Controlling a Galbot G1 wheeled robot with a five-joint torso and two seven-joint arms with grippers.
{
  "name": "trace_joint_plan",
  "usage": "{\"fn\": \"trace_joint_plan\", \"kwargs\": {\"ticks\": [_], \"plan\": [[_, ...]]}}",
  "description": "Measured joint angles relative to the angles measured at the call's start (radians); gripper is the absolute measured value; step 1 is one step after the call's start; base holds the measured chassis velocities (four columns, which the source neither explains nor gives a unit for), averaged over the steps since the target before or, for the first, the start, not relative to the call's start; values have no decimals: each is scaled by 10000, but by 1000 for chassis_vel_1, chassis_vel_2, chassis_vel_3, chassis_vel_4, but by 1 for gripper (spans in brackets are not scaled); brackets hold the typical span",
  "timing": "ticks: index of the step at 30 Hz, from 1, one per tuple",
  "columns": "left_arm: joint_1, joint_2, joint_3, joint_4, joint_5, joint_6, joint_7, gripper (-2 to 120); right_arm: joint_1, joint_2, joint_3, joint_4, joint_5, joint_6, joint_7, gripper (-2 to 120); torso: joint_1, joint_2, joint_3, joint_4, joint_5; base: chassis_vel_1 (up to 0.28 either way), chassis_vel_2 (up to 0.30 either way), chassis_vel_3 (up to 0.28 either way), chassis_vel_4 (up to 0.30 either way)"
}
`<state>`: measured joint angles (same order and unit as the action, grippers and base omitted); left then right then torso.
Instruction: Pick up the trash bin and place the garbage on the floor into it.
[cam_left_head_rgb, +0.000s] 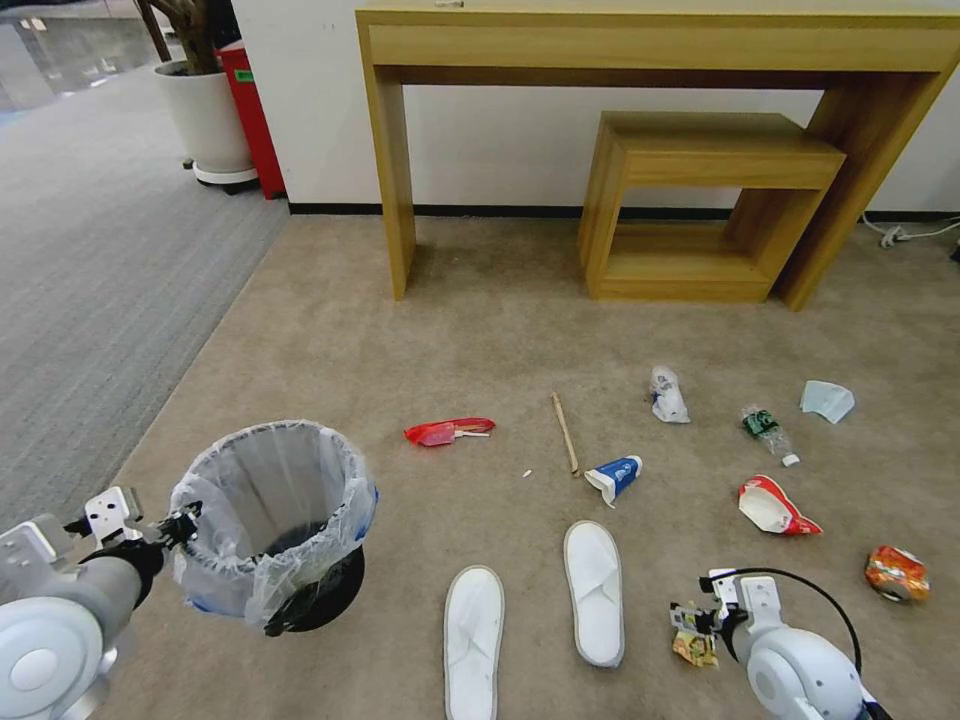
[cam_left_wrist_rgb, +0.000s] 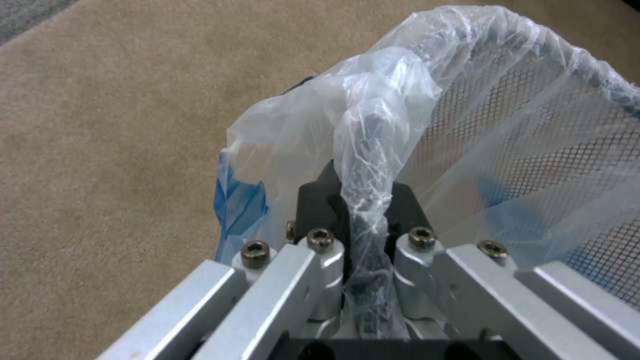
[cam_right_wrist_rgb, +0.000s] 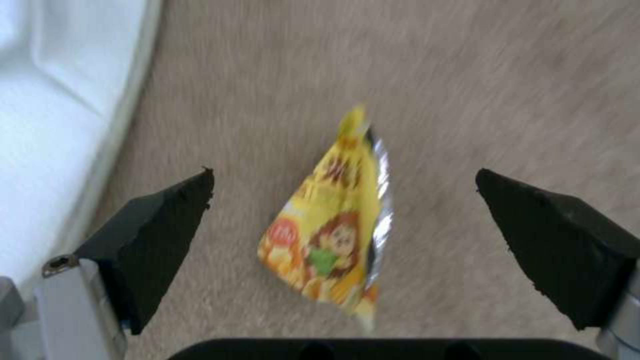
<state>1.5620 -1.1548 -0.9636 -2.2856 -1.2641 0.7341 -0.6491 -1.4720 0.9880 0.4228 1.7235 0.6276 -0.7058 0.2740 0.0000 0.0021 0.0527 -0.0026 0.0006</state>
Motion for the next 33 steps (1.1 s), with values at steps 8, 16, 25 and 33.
{"fn": "trace_joint_plan", "kwargs": {"ticks": [8,16,25,33], "plan": [[36,6,-17,-1,6,-4,2,3,150,499,-392,-982,-209,249,-44,100,0,0,0,1,1,0,0,0,0],[65,-30,2,73,52,-37,31,3,419,876,-400,-1754,-457,613,-294,77,0,0,0,2,1,0,0,0,0],[66,-33,32,141,85,-48,56,3,415,942,-369,-1793,-478,866,-378,45,-1,0,-2,4,6,0,0,0,0],[41,-61,152,158,144,-55,63,3,290,898,-356,-1751,-770,1660,-352,19,-1,-1,1,-2,1,0,0,0,0]]}}
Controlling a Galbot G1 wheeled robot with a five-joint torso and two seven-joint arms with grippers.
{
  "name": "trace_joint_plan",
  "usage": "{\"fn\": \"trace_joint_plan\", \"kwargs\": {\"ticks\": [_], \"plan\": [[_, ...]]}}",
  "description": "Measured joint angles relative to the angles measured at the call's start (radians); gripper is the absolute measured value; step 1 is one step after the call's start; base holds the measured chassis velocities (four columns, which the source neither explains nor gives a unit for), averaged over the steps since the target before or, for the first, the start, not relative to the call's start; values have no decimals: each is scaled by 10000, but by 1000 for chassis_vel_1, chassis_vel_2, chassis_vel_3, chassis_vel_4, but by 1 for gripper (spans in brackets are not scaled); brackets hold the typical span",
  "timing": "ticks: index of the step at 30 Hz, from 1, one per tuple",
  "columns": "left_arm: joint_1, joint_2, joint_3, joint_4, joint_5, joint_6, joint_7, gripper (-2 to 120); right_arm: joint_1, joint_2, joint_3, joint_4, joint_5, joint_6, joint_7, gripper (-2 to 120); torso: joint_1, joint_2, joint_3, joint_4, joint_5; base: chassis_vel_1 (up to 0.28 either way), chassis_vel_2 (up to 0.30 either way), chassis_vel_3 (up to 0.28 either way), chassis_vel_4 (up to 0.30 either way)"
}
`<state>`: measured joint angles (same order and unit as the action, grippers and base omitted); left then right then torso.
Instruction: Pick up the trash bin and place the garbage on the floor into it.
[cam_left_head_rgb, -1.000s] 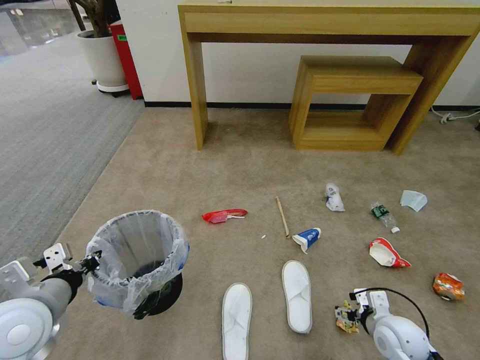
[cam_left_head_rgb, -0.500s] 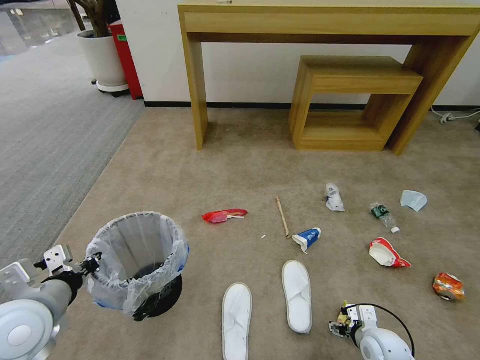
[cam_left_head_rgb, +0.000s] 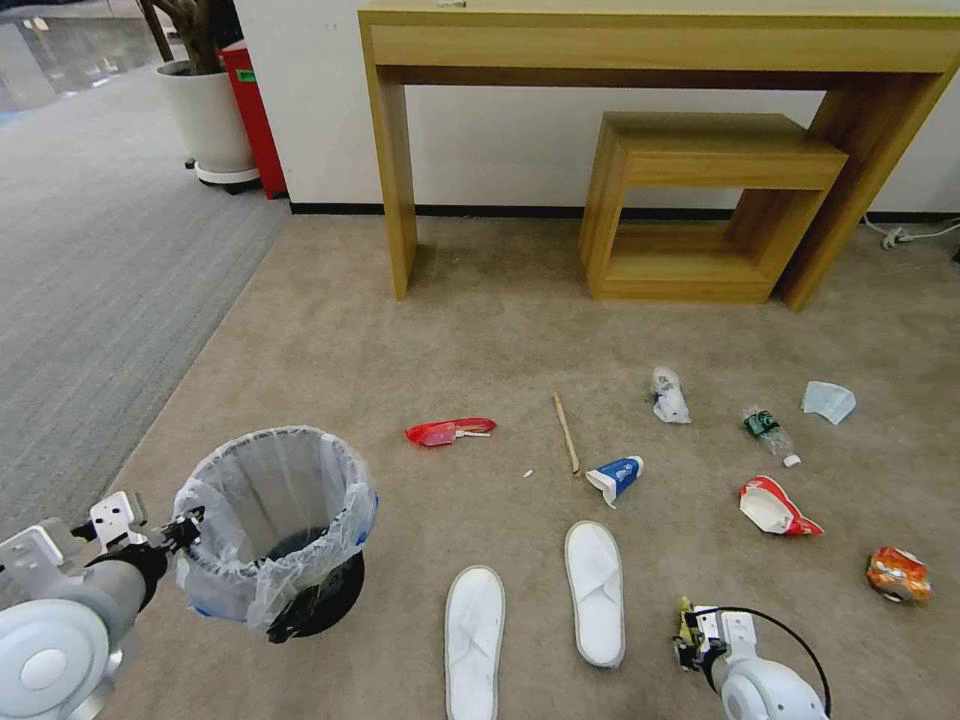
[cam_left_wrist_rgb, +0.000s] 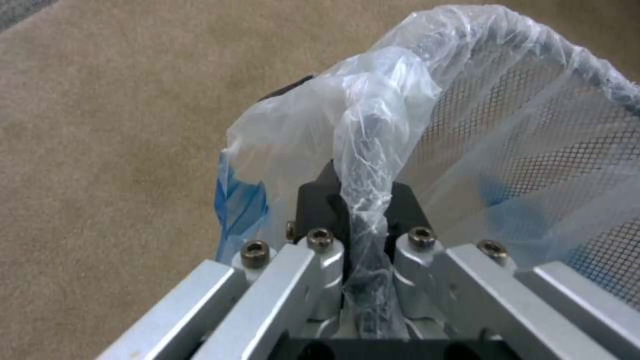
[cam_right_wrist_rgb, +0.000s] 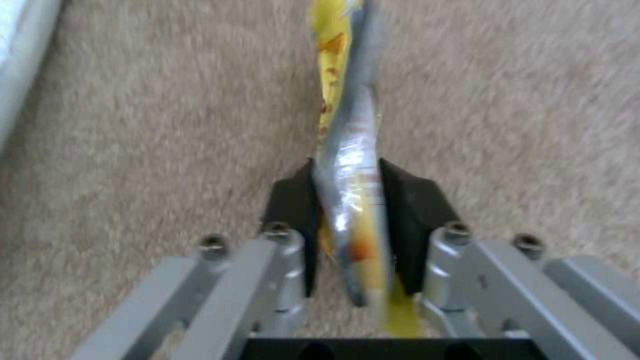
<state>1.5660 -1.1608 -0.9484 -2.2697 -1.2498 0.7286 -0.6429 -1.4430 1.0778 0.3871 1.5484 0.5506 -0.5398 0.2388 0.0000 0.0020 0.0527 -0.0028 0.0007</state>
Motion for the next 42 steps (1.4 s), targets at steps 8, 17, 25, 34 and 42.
{"fn": "trace_joint_plan", "kwargs": {"ticks": [8,17,25,34,42], "plan": [[-17,-237,519,-140,340,-19,-1,3,-792,-244,224,2251,-222,4089,-3089,0,0,0,-1,3,-1,0,0,0,0],[-58,-878,1732,-500,1222,7,3,3,200,-212,-94,3136,2198,8208,-10585,0,0,0,0,4,-1,0,0,0,0],[-1,-1143,2342,-722,1592,21,61,3,1578,304,-1504,2835,2649,8232,-11366,0,0,1,0,3,0,0,0,0,0],[-15,-1378,2718,-1162,1744,56,127,3,3502,1364,-3513,1504,2651,8088,-10224,0,0,0,0,3,-1,0,0,0,0],[-55,-1275,2573,-1266,1720,63,155,3,4013,1509,-4459,898,2390,7992,-10000,0,0,0,-1,4,-1,0,0,0,0]]}}
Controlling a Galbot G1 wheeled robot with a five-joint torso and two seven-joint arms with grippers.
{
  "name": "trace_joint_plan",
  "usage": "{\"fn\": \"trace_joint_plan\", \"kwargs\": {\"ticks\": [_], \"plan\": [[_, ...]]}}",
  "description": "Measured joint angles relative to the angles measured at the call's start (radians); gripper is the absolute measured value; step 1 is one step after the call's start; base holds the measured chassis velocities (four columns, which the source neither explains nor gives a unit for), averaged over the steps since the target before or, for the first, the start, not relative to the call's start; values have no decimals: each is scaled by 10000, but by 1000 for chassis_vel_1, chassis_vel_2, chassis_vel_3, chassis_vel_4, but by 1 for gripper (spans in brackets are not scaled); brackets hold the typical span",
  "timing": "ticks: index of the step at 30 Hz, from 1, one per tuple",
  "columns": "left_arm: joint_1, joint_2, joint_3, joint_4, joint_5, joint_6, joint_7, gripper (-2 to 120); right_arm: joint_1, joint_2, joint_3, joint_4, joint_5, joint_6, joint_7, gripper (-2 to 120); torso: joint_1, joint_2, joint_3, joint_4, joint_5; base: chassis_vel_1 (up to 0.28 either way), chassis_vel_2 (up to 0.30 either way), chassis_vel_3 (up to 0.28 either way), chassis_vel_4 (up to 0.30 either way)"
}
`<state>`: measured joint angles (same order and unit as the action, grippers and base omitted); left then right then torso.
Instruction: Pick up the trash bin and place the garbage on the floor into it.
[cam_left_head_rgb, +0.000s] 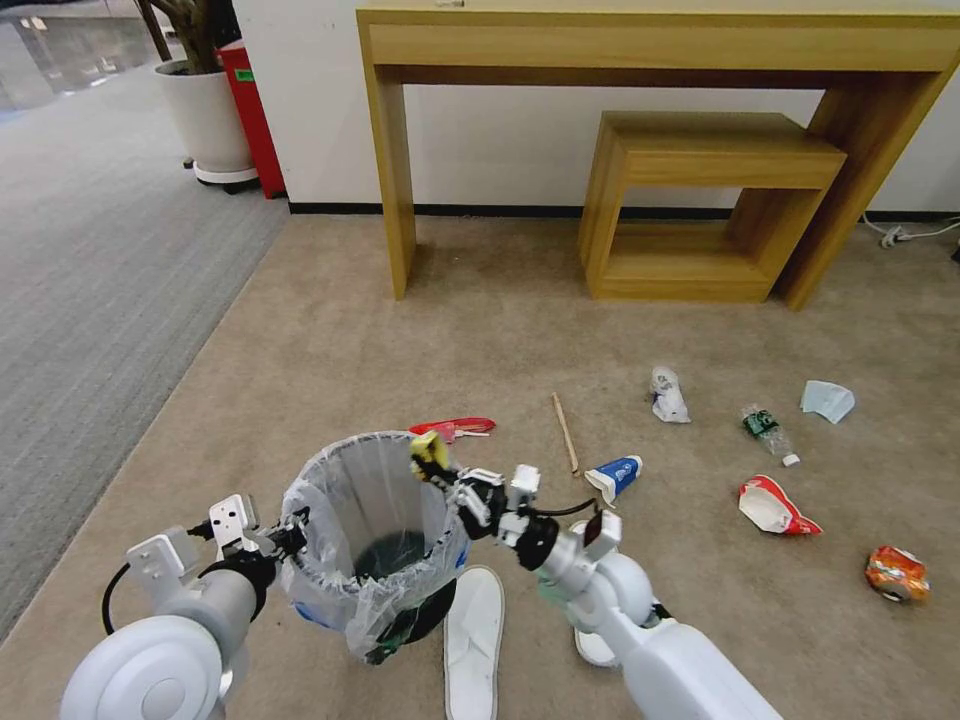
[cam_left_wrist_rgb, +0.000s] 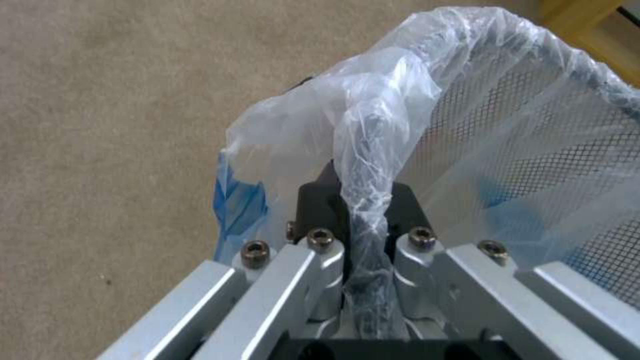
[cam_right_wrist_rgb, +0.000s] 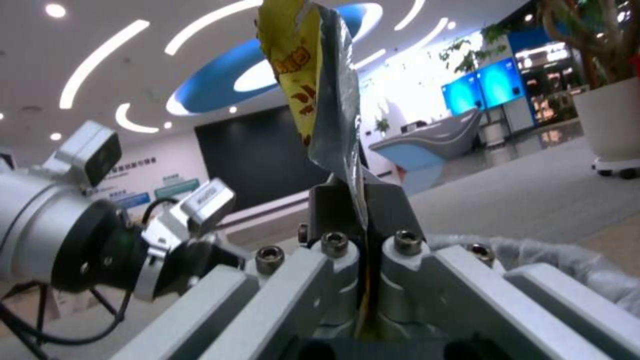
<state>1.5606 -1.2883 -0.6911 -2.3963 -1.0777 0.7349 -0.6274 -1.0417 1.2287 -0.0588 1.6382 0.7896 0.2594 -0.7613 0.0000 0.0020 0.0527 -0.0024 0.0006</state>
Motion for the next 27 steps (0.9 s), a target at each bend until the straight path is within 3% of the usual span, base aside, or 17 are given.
{"fn": "trace_joint_plan", "kwargs": {"ticks": [6,8,11,13,15,16,27], "plan": [[-20,18,-23,-18,-27,5,11,3,-7,-215,19,-7,-63,-79,19,12,0,0,0,-1,0,0,0,0,0],[-31,17,-20,-32,-28,6,11,3,-91,-384,106,70,-78,-137,22,25,0,0,0,-2,0,0,0,0,0],[-44,17,-18,-62,-28,7,13,3,-247,-507,207,158,-94,-206,60,32,0,0,0,-2,1,0,0,0,0],[-46,33,-32,-95,-34,8,13,3,-372,-527,280,179,-165,-215,70,43,0,0,0,-2,1,0,0,0,0],[-45,44,-41,-103,-38,9,13,3,-403,-527,305,181,-196,-218,70,45,0,0,0,-2,1,0,0,0,0],[-36,73,-69,-131,-56,8,13,3,-459,-526,363,182,-244,-227,71,53,0,0,-1,-2,1,0,0,0,0],[-38,157,-248,-112,-123,9,51,3,-721,-590,762,362,-366,-215,309,92,0,0,-1,-1,2,0,0,0,0]]}}
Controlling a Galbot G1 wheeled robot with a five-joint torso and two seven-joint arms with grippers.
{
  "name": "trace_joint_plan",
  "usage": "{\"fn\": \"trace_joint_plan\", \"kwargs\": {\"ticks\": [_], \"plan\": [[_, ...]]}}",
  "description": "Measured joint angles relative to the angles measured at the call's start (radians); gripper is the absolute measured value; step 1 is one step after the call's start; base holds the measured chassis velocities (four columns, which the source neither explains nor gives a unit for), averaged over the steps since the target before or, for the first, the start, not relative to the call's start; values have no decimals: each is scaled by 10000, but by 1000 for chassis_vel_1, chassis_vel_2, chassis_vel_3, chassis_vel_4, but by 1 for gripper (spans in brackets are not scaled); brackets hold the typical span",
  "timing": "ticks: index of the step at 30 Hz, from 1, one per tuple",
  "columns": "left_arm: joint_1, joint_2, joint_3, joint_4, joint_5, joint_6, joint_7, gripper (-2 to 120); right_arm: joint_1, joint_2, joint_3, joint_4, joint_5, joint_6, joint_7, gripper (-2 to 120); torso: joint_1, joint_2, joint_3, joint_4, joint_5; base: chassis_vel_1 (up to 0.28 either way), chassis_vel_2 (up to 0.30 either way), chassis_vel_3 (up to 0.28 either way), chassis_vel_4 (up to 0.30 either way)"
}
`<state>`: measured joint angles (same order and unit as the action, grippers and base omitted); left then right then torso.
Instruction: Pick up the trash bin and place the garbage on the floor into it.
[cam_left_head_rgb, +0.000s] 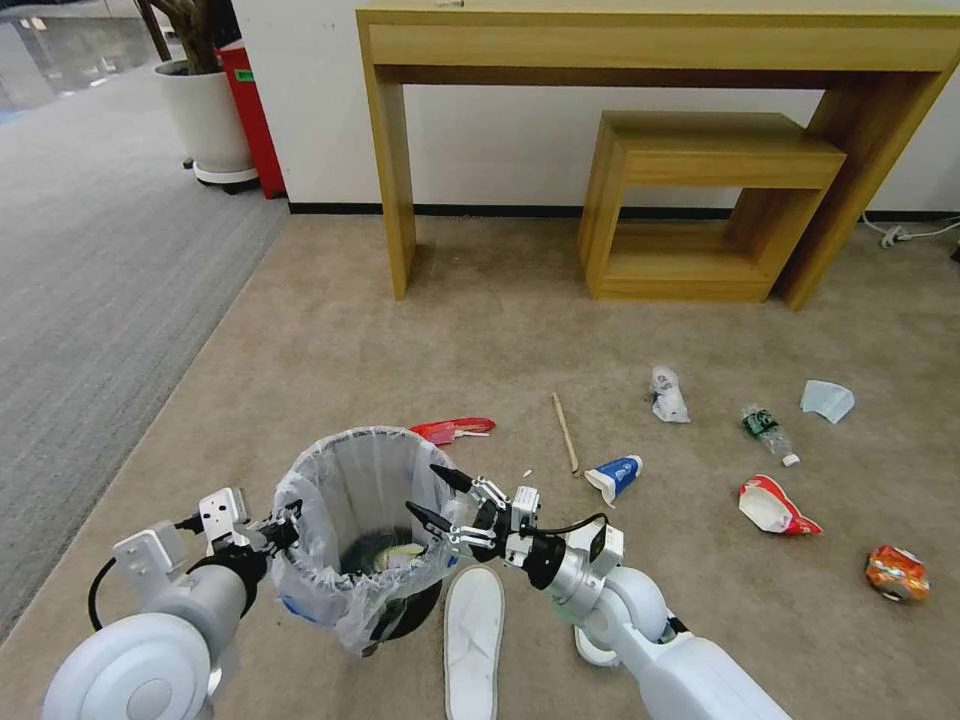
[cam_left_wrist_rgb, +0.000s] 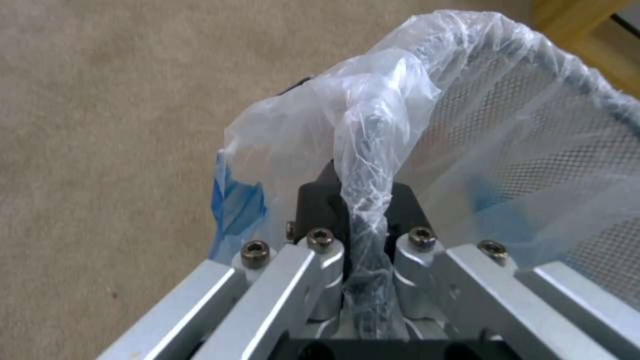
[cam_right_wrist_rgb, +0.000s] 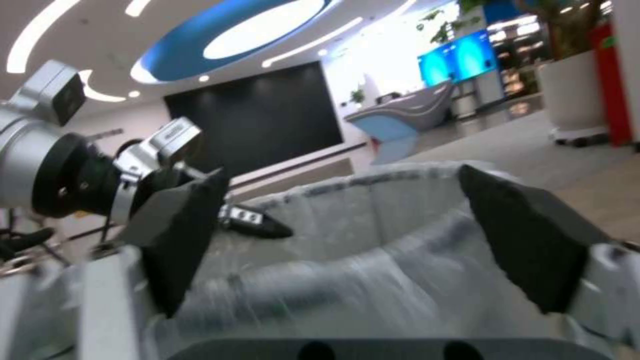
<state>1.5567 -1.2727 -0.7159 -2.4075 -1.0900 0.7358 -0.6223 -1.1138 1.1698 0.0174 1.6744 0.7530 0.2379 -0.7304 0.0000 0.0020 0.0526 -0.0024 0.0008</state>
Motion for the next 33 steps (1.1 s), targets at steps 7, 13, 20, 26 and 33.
{"fn": "trace_joint_plan", "kwargs": {"ticks": [7,13,20,26,33], "plan": [[-220,297,-561,359,-120,-15,64,3,-810,194,1857,1314,-654,11,2449,100,0,1,0,2,0,0,0,0,0],[-429,450,-1088,811,-115,-151,320,3,-1939,424,4075,2283,-2106,-532,5484,100,0,0,0,0,1,0,0,0,0],[-687,244,-1827,1165,-53,-263,610,3,-3175,494,5023,2853,-2790,-494,7147,100,0,1,0,-2,-1,0,0,0,0],[-630,229,-2710,1466,-447,-327,798,3,-3698,1010,5013,2991,-3440,-182,8077,100,0,0,0,0,0,0,0,0,0],[-522,219,-3280,1716,-671,-370,911,3,-3879,884,4681,3649,-2985,-1837,9402,100,0,1,0,1,-3,0,0,0,0]]}}
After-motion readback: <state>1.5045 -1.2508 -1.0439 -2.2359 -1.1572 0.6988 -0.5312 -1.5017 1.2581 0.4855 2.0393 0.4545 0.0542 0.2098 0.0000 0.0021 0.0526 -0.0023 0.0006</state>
